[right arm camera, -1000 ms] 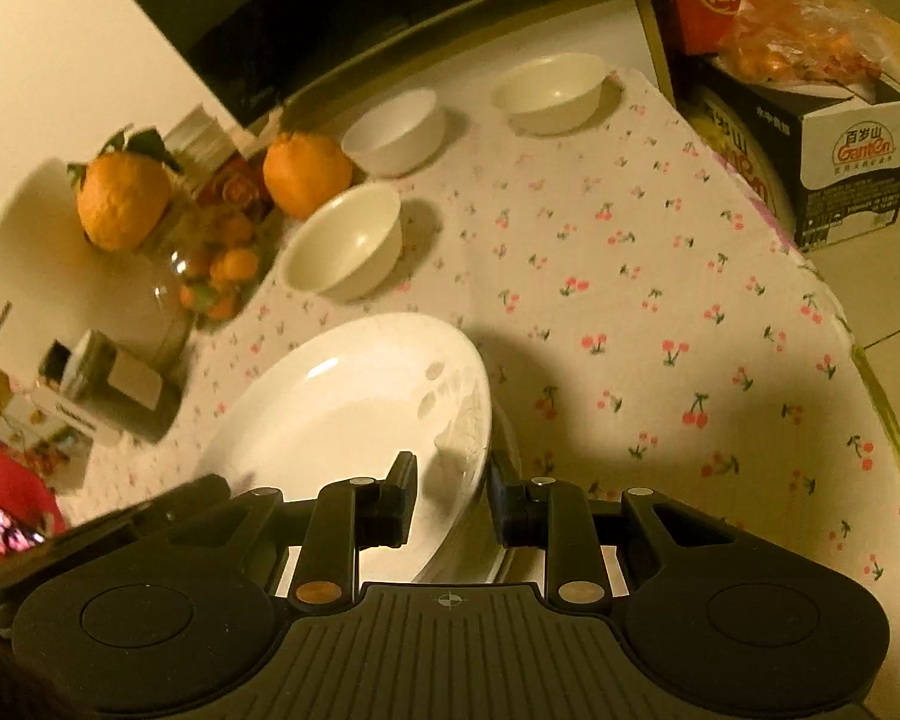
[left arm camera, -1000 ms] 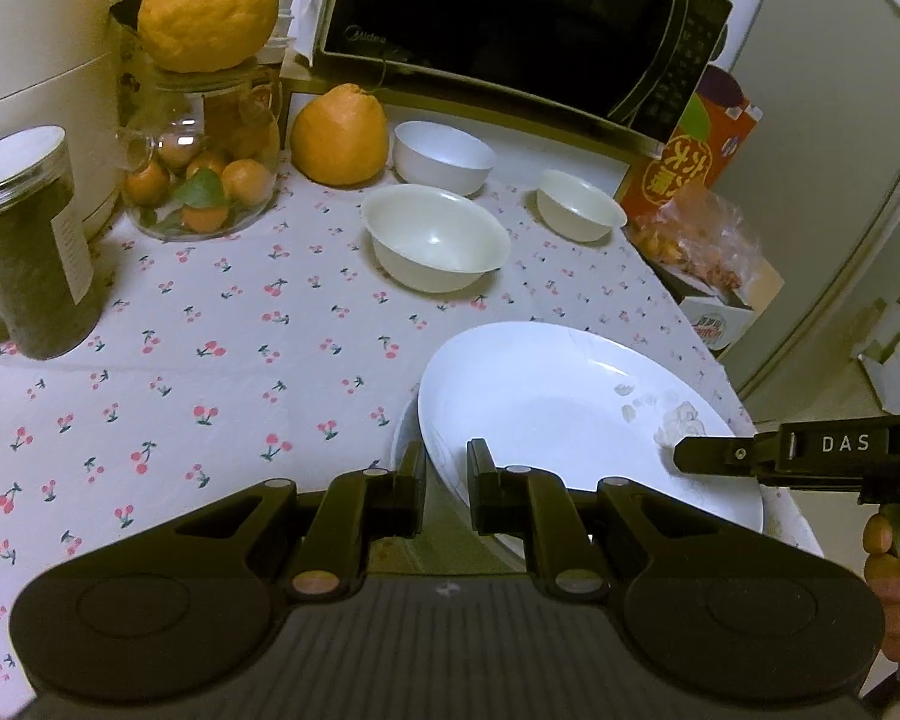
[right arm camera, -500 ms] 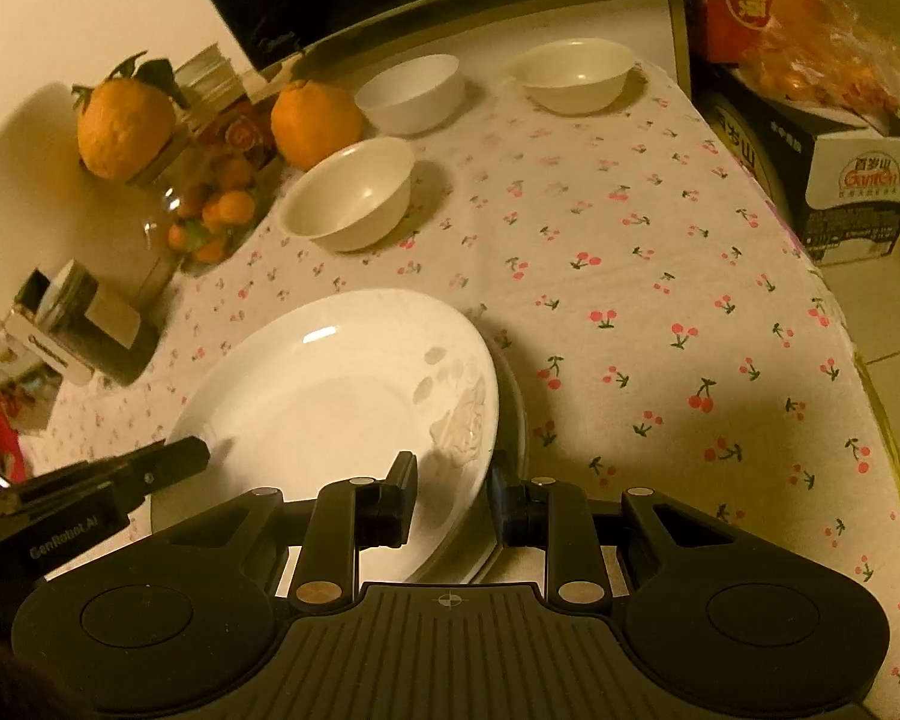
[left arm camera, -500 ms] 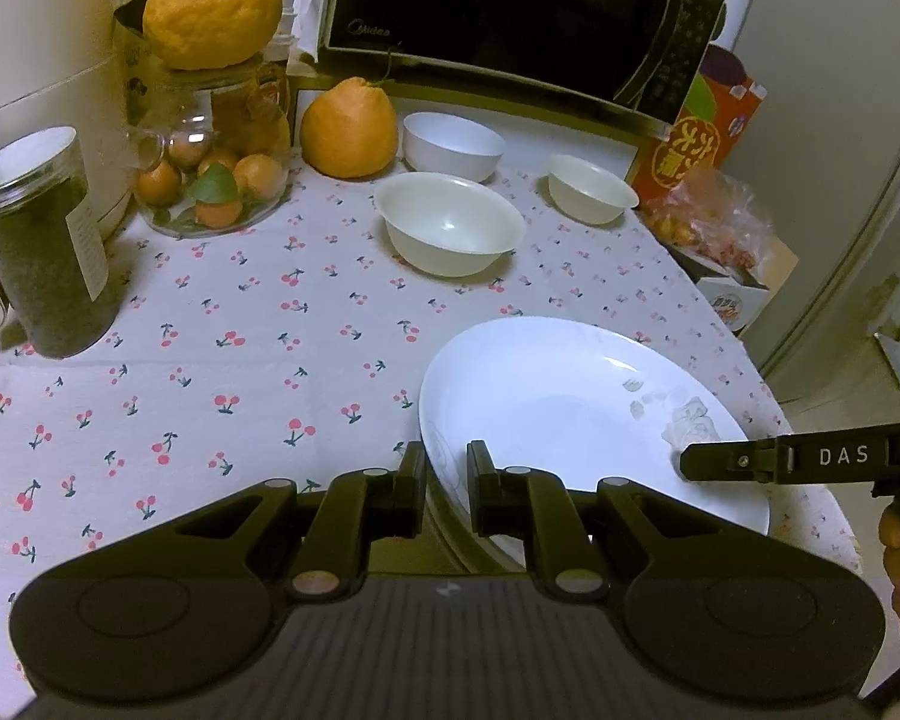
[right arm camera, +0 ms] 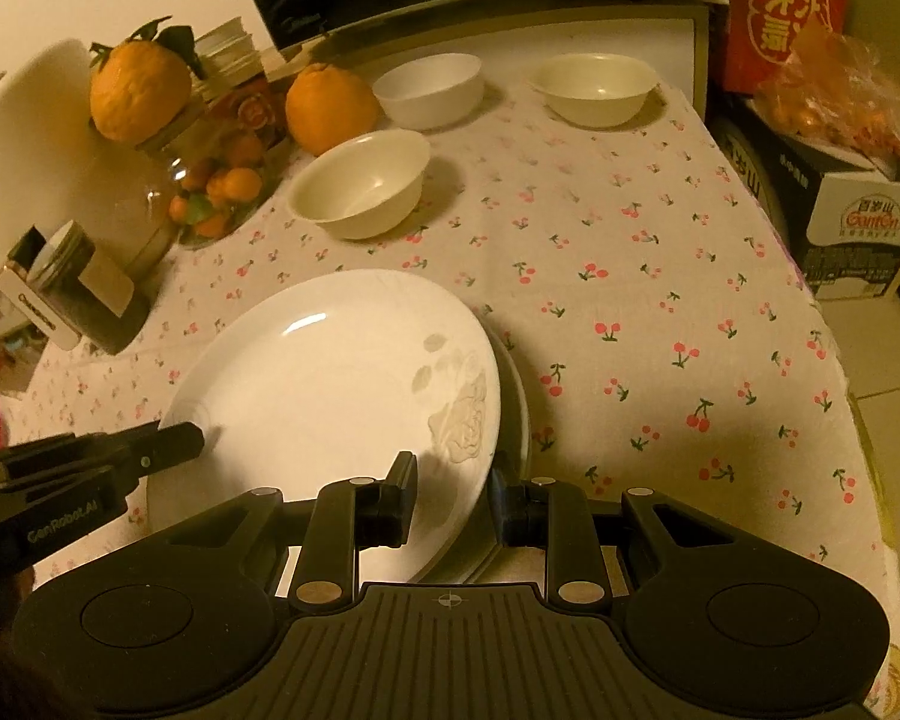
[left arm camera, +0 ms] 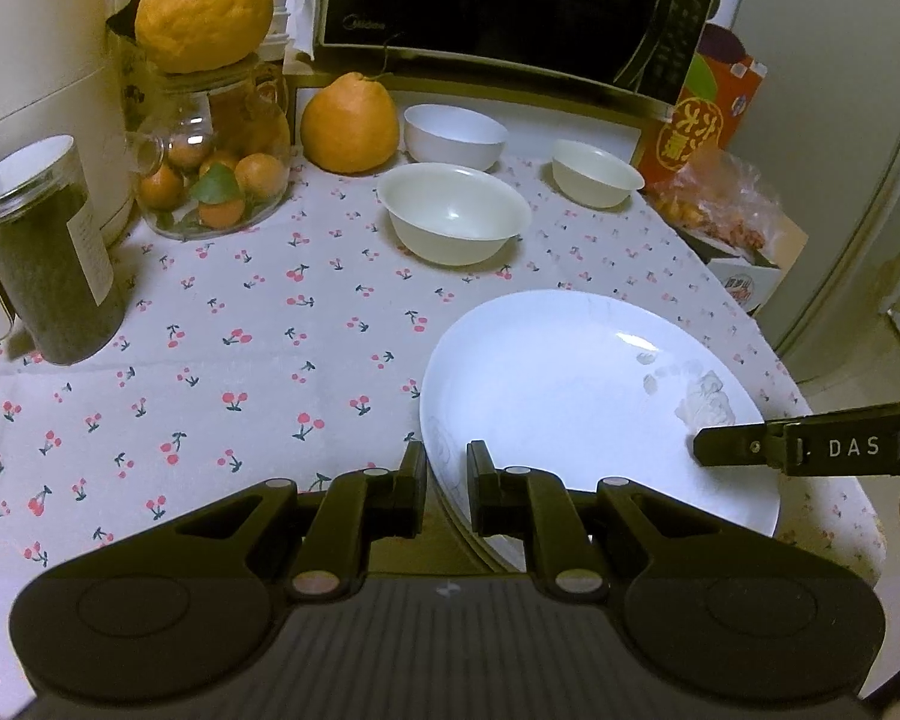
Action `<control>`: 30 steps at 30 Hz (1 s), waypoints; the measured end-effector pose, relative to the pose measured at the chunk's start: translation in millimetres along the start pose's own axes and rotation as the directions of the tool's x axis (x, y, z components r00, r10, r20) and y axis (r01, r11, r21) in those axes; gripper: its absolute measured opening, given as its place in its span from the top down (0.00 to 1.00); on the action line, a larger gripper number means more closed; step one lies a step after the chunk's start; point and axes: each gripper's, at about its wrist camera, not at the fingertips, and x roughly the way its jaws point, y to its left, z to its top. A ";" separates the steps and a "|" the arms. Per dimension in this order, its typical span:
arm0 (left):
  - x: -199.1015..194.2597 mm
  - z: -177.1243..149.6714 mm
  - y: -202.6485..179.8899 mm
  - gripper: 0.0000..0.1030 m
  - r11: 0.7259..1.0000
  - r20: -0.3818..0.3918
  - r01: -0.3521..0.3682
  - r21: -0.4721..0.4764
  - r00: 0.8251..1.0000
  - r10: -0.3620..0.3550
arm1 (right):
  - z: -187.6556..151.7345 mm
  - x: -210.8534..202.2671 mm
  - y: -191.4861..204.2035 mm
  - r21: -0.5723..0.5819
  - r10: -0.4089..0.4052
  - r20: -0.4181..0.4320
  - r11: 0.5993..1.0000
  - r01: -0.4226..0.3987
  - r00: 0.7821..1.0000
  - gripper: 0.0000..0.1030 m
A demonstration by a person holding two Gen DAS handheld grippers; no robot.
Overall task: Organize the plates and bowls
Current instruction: 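Lift the white plate with both grippers and carry it over the blue plate stack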
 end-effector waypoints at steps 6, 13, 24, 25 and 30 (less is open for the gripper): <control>0.5 -0.4 -4.5 0.88 0.999 -0.007 -0.024 0.048 1.000 0.025 | 0.8 -1.8 7.1 -0.058 -0.028 -0.007 0.998 0.028 1.000 0.76; 0.1 -1.1 -12.9 0.88 0.991 -0.006 -0.066 0.119 0.998 0.067 | 1.4 -4.7 10.6 -0.096 -0.042 -0.016 0.995 0.040 0.999 0.76; 4.4 -1.2 -17.6 0.84 0.987 -0.049 -0.052 0.153 0.997 0.060 | 0.8 -6.3 13.2 -0.176 -0.107 -0.038 0.979 0.098 0.994 0.73; 4.7 -0.5 -17.1 0.84 0.988 -0.057 -0.043 0.147 0.997 0.052 | 1.1 -6.9 13.3 -0.179 -0.104 -0.040 0.979 0.095 0.994 0.73; 10.0 1.3 -13.8 0.62 0.995 -0.117 -0.009 0.100 0.993 0.021 | 5.5 -7.7 10.9 -0.162 -0.084 -0.056 0.984 0.074 0.995 0.57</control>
